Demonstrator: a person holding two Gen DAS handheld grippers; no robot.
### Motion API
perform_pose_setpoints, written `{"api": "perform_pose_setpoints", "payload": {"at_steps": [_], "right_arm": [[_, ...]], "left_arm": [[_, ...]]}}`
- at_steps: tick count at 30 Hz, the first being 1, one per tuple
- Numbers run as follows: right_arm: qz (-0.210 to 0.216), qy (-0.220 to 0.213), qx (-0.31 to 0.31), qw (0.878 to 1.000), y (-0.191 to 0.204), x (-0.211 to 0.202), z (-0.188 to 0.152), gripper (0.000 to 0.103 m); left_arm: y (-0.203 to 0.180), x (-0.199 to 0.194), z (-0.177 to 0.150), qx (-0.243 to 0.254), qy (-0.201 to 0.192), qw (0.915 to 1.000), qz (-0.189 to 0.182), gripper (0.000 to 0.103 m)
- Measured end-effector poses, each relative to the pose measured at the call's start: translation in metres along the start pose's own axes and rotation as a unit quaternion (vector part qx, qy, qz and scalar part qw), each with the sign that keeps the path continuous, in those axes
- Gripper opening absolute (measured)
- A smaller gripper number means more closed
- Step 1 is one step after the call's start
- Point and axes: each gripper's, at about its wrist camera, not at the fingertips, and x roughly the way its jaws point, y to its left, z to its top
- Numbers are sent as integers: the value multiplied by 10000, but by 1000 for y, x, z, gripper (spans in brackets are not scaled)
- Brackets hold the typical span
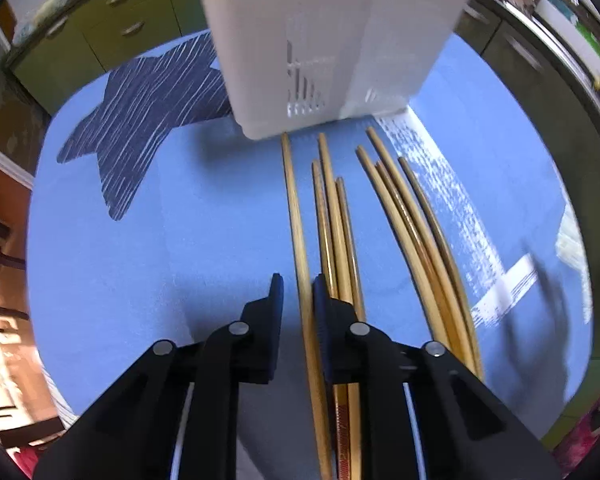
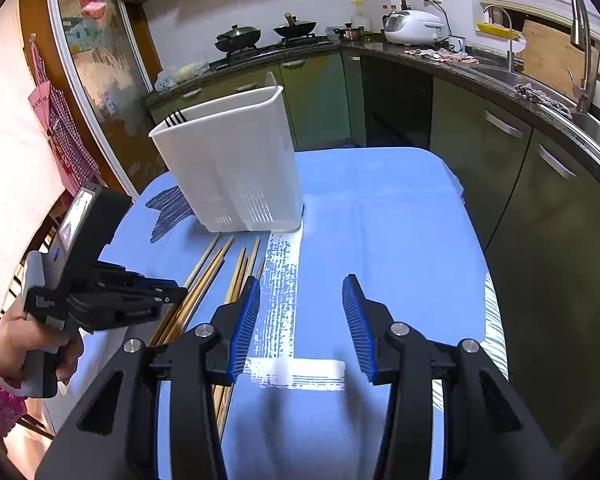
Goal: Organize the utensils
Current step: 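Grasp a wooden chopstick with the left gripper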
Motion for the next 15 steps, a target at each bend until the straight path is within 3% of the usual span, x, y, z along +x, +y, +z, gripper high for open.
{"api": "perform_pose_setpoints", "payload": {"at_steps": [2, 5, 15], "right_arm": [[-18, 66, -68, 10000, 3, 4, 1, 43], [-17, 207, -147, 9997, 6, 14, 2, 43], [192, 1352, -216, 9904, 20, 92, 13, 42]], "left_arm": [[-2, 0, -1, -21, 13, 10000, -45, 8], [4, -1, -3, -87, 4, 9999, -70, 7], [44, -17, -26, -529, -308, 9979, -210, 7]]}}
